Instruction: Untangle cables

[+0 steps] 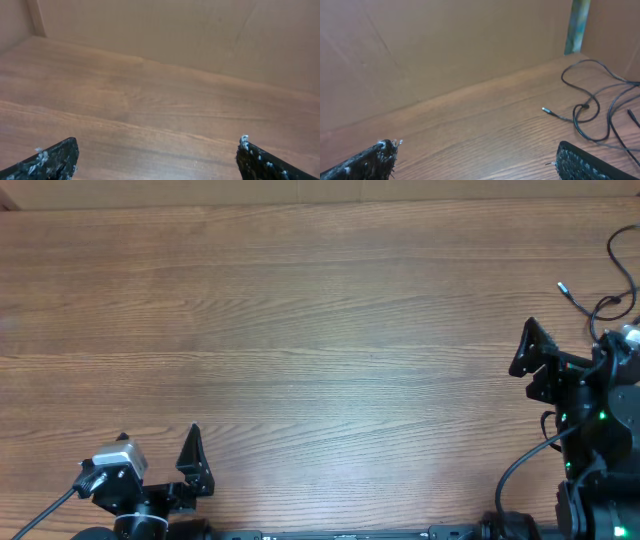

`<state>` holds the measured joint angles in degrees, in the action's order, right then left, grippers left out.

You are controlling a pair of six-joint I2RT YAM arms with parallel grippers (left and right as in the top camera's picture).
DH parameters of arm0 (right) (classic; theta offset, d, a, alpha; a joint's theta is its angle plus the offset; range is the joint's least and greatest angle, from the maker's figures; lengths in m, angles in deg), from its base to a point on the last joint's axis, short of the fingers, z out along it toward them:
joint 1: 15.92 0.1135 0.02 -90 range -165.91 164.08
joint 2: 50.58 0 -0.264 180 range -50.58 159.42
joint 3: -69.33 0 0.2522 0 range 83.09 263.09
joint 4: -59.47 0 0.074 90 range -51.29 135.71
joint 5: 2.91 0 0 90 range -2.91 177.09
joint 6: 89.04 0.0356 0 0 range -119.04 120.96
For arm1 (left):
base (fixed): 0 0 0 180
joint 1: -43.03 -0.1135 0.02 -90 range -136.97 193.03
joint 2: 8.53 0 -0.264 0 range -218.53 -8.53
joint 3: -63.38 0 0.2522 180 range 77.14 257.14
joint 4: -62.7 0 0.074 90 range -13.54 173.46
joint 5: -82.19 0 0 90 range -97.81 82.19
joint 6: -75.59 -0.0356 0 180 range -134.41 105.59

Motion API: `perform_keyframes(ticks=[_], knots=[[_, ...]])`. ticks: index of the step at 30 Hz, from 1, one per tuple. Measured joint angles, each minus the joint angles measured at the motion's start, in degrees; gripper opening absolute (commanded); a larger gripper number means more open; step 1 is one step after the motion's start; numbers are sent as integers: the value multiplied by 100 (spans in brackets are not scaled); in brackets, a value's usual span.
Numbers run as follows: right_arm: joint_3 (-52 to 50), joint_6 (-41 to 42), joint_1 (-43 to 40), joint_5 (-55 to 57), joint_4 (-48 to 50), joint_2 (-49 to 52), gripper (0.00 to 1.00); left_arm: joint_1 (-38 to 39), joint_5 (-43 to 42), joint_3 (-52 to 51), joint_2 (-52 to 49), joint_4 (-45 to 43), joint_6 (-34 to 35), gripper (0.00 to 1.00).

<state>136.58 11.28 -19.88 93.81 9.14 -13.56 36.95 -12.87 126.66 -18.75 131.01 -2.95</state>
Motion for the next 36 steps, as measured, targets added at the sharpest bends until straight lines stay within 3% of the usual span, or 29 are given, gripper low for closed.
perform_keyframes(ticks=[7, 14, 25, 36], knots=[[0, 13, 0, 24, 31, 442, 100, 0, 59, 0, 0, -179, 0, 100], [-4, 17, 0, 15, 1060, 835, 100, 0, 63, -7, 0, 76, 0, 99], [-4, 15, 0, 15, 476, 1515, 100, 0, 63, -7, 0, -13, 0, 100], [-7, 17, 0, 15, 400, 2964, 100, 0, 66, -7, 0, -26, 0, 100]])
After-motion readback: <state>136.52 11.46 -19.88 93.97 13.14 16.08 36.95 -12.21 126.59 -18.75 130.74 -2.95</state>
